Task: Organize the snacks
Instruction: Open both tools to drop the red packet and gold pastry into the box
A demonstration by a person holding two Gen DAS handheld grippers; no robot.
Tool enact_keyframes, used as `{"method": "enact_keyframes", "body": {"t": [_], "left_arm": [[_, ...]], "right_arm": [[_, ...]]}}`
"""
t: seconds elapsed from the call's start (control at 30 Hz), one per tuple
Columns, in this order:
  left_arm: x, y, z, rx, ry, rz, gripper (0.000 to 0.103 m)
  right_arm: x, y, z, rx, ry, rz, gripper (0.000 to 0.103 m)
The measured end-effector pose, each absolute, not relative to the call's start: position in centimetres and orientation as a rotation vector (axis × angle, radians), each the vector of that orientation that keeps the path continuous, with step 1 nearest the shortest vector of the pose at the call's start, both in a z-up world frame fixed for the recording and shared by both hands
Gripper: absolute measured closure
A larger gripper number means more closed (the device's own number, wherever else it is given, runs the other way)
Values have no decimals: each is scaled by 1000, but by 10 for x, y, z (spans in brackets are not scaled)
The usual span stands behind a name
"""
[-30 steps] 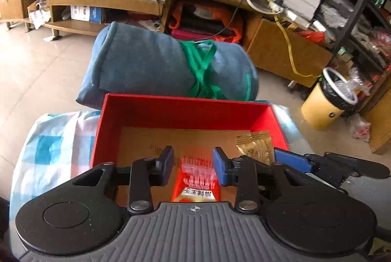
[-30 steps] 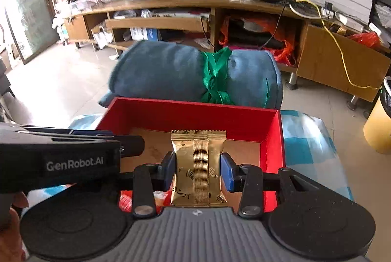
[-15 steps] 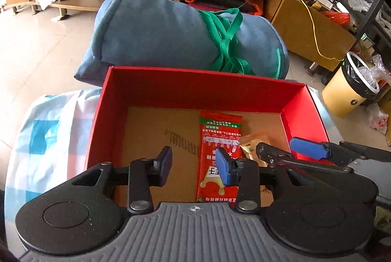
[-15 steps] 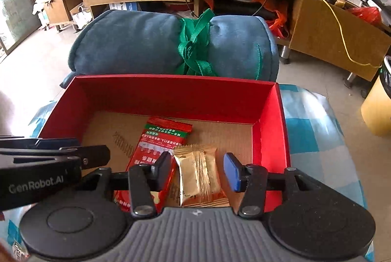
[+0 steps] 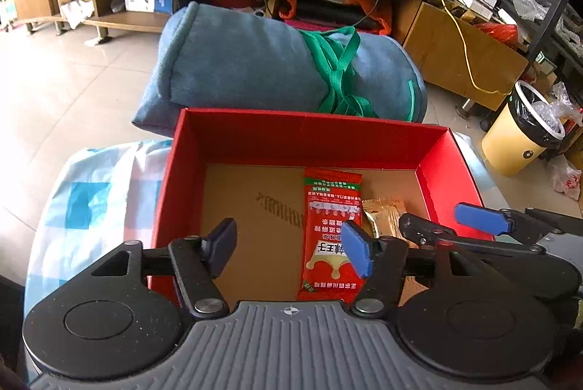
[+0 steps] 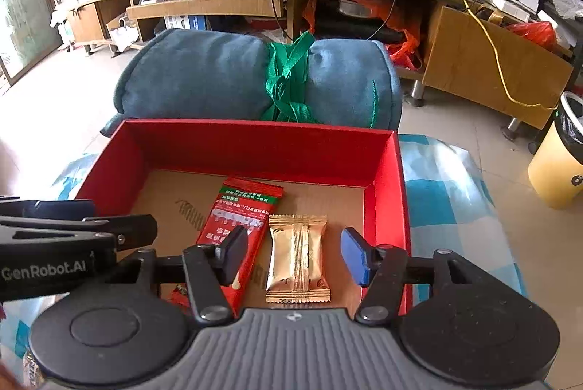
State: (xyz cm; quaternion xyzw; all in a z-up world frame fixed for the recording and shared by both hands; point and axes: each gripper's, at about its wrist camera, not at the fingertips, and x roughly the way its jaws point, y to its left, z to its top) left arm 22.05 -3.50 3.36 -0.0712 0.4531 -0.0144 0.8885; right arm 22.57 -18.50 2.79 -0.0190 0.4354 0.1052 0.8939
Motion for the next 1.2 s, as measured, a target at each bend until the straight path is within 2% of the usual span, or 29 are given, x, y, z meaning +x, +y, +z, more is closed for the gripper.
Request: {"method": "enact_keyframes", "body": {"t": [0.1,1.2], "left_arm": [[216,-32,36,-154,938,-28,28],[171,-13,38,-149,953,-15,21]], "right_arm": [[221,-185,31,-45,897,222,46],[175,-174,44,-65,893,287,40]]}}
